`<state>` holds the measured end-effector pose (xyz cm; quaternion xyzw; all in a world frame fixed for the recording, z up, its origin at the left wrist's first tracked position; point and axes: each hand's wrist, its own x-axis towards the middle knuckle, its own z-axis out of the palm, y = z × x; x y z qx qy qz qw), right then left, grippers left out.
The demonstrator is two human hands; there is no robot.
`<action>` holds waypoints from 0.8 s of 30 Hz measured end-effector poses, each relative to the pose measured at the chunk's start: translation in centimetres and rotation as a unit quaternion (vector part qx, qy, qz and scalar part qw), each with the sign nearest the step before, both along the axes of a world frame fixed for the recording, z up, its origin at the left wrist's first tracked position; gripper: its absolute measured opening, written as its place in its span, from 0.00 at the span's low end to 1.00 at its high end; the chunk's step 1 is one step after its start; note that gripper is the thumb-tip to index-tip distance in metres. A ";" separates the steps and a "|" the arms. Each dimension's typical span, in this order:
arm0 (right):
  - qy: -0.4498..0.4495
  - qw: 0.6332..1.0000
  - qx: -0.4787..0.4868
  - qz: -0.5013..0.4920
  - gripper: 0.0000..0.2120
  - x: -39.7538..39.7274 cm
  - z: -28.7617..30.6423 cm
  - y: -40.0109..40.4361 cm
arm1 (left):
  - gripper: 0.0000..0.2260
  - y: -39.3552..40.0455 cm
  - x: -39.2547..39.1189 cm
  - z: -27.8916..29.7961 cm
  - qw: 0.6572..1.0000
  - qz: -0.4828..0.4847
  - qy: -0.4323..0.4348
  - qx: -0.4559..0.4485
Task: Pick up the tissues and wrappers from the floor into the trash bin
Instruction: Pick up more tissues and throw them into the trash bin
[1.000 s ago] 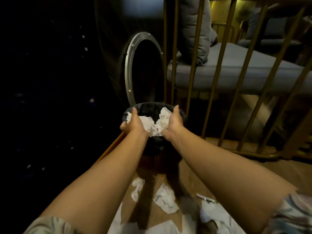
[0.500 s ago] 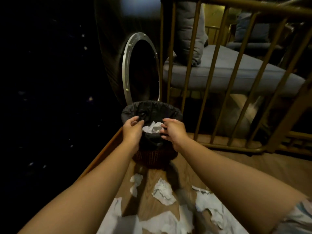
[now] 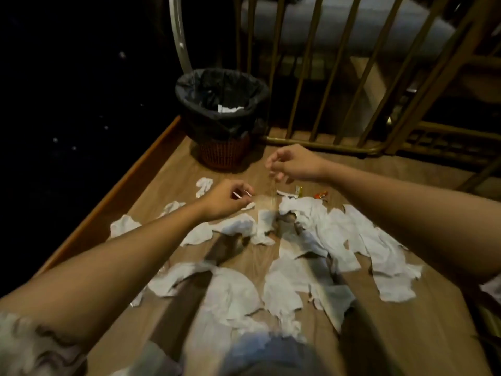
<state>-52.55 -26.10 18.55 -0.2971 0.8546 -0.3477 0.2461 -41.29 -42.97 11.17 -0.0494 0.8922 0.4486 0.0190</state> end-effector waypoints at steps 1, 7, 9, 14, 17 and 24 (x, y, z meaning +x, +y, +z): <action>0.009 1.000 0.018 0.010 0.09 0.0 -0.8 1.3 | 0.07 0.8 0.6 -0.6 1.000 -0.016 -0.004 -0.011; 0.063 0.987 0.117 0.089 0.06 2.0 -9.0 8.9 | 0.07 5.3 3.9 -6.8 0.996 -0.067 -0.044 -0.036; 0.065 0.981 0.149 0.105 0.07 3.7 -12.1 11.1 | 0.07 6.6 5.7 -9.4 0.994 -0.091 -0.014 -0.057; 0.074 0.961 0.178 0.200 0.09 9.4 -17.4 14.4 | 0.05 8.9 11.6 -15.6 0.966 -0.199 0.079 -0.147; 0.058 0.953 0.164 0.249 0.12 12.6 -19.1 14.9 | 0.05 10.8 14.3 -17.2 0.941 -0.290 0.137 -0.107; 0.133 0.917 0.151 0.343 0.23 14.2 -22.9 13.4 | 0.13 9.4 17.3 -19.3 0.931 -0.275 0.130 -0.201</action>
